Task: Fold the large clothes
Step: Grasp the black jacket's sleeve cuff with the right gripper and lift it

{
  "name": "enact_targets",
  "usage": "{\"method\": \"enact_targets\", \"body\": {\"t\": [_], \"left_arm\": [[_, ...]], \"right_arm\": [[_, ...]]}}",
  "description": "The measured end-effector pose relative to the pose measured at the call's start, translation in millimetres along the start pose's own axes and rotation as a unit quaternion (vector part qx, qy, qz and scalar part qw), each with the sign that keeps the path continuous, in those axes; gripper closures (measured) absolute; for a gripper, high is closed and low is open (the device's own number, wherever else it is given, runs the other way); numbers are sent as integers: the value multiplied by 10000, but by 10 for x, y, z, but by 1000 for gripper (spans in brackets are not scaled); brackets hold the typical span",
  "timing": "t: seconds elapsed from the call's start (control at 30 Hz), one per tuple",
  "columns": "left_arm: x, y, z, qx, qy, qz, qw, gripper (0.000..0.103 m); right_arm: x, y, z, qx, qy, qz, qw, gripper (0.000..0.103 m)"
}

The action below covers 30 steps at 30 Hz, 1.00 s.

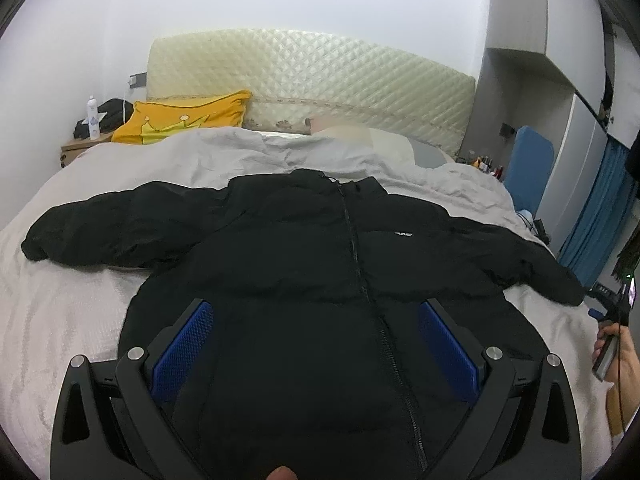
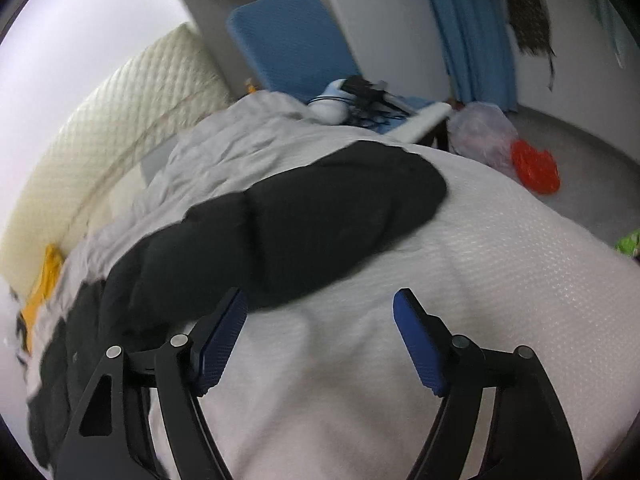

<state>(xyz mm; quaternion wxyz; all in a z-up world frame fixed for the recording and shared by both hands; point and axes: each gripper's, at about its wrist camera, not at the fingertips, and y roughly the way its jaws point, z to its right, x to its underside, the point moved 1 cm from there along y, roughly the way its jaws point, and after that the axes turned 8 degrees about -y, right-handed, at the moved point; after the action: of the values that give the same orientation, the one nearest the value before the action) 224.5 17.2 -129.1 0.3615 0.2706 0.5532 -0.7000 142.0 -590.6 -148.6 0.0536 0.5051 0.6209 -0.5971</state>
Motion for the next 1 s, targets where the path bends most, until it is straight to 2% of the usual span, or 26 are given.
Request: {"method": "enact_targets", "body": {"t": [0.07, 0.17, 0.23, 0.33, 0.5, 0.63, 0.7, 0.77, 0.8, 0.83, 0.87, 1.0], "left_arm": [[50, 51, 30, -11, 88, 1, 10000, 1], [120, 162, 97, -8, 189, -62, 9998, 1], [144, 227, 128, -22, 225, -59, 9997, 1], [182, 330, 181, -97, 325, -29, 9994, 1], [260, 571, 203, -275, 399, -68, 9988, 1], [299, 778, 184, -390, 412, -269, 9980, 1], [316, 854, 183, -462, 435, -274, 9976, 1], [314, 912, 160, -505, 396, -278, 9975, 1], [310, 942, 144, -494, 330, -318, 9977, 1], [300, 969, 138, -485, 273, -356, 9978, 1], [293, 981, 119, -486, 216, -393, 9978, 1], [253, 894, 54, -621, 130, -366, 9973, 1]], "right_arm": [[-8, 110, 282, -361, 646, 25, 9973, 27], [5, 328, 588, -609, 1437, -21, 9877, 27], [-9, 514, 722, -821, 1691, -62, 9822, 25], [-109, 731, 749, -930, 1654, -46, 9818, 21], [-462, 1062, 618, -754, 1149, 124, 9904, 20], [-637, 1249, 671, -834, 1294, 398, 9873, 24], [-703, 1325, 642, -962, 1191, 504, 9869, 42], [-763, 1437, 602, -885, 1115, 367, 9891, 74], [-771, 1437, 598, -824, 1108, 343, 9898, 78], [-802, 1419, 583, -744, 1068, 366, 9908, 87], [-836, 1389, 560, -660, 994, 406, 9920, 91], [-1085, 1154, 322, -280, 464, 544, 9970, 96]]}}
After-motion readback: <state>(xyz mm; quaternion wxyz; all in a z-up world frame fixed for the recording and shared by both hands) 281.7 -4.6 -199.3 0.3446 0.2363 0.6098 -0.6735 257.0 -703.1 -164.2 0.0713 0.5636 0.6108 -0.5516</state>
